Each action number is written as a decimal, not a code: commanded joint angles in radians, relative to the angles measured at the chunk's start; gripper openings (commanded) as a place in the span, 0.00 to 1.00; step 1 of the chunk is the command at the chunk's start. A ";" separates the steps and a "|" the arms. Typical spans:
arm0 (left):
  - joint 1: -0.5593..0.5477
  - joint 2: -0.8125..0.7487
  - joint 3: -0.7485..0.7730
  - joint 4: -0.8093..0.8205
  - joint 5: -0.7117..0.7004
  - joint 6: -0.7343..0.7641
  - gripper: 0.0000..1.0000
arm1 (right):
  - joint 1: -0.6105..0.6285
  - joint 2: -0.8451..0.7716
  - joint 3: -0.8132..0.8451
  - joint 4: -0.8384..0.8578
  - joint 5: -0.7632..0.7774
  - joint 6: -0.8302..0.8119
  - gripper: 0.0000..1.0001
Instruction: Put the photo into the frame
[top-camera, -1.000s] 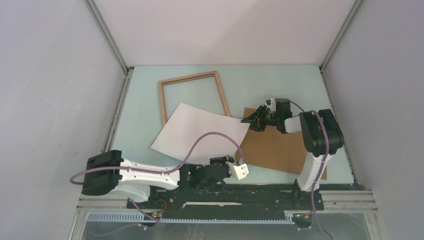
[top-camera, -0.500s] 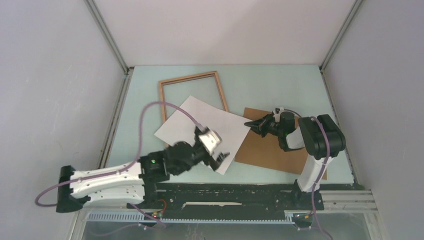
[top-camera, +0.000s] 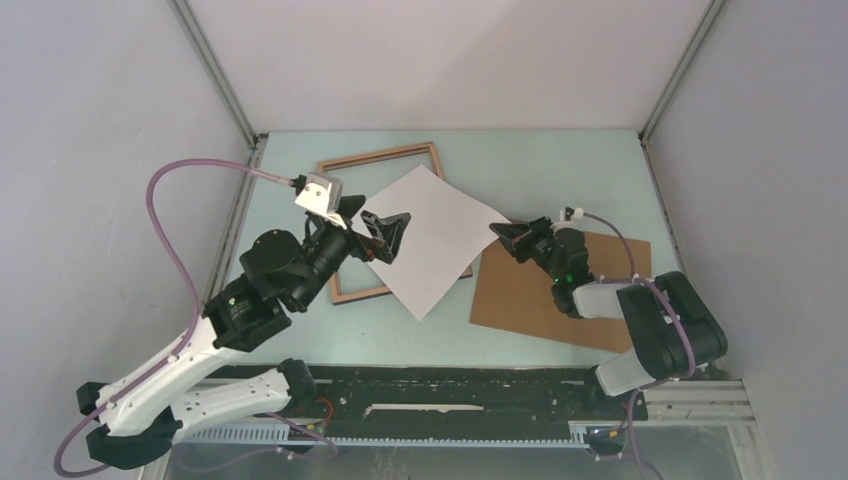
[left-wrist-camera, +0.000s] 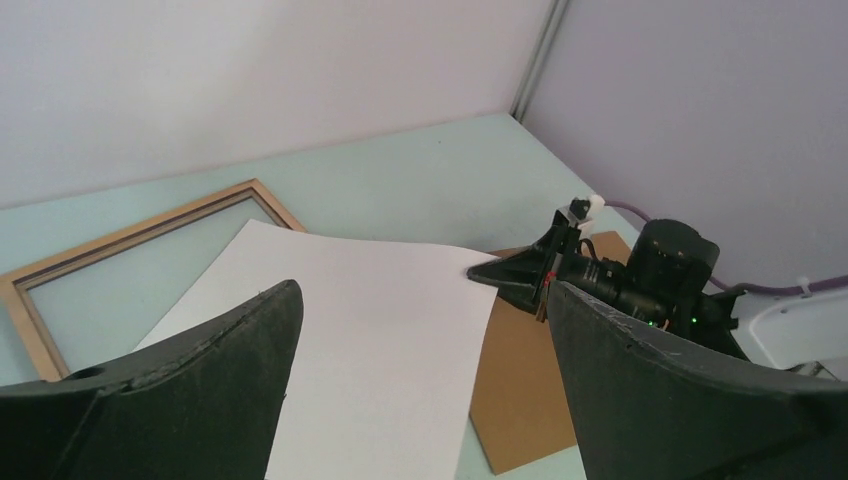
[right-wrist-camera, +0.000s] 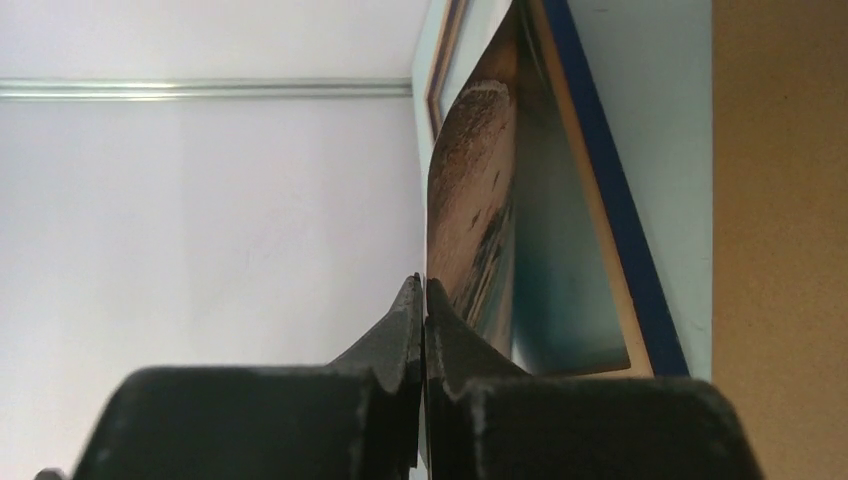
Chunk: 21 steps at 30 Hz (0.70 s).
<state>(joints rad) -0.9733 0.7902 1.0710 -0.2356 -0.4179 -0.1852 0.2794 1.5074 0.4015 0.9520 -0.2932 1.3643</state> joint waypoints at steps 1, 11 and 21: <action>0.011 -0.021 0.014 -0.015 -0.055 0.017 1.00 | 0.128 -0.025 0.036 -0.083 0.357 -0.035 0.00; 0.014 -0.189 -0.144 0.045 -0.329 0.026 1.00 | 0.392 0.036 0.179 -0.162 0.817 -0.064 0.00; 0.032 -0.277 -0.181 0.094 -0.347 0.046 1.00 | 0.503 0.223 0.393 -0.191 0.967 -0.011 0.00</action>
<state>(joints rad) -0.9562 0.5220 0.9173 -0.1936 -0.7219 -0.1642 0.7399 1.7000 0.7139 0.7876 0.5285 1.3308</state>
